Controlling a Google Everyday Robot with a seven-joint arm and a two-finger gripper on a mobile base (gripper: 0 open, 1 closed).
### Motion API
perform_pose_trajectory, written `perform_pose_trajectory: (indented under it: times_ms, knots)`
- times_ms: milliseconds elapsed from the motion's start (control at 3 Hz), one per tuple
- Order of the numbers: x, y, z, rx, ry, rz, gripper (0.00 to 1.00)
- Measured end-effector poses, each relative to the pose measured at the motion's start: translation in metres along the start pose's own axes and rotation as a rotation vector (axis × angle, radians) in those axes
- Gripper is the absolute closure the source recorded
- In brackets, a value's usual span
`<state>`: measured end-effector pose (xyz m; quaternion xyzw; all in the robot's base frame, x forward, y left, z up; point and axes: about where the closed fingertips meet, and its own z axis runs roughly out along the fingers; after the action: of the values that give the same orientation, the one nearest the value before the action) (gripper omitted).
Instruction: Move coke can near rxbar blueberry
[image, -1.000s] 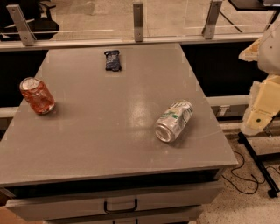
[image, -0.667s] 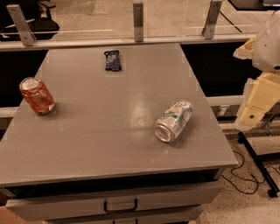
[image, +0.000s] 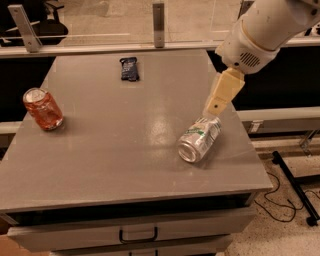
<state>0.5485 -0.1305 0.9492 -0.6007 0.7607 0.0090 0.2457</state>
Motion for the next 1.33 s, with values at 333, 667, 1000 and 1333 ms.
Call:
perform_pose_trajectory:
  times_ms: [333,667,1000,1333]
  knots:
    - [-0.068,-0.031,0.035,0.052,-0.130,0.016,0.00]
    - [-0.068,-0.031,0.035,0.052,-0.130,0.016,0.00]
    - [-0.091,-0.044,0.056,0.054,-0.179,0.041,0.00]
    - [-0.130,-0.065,0.090,0.053,-0.242,0.065,0.00]
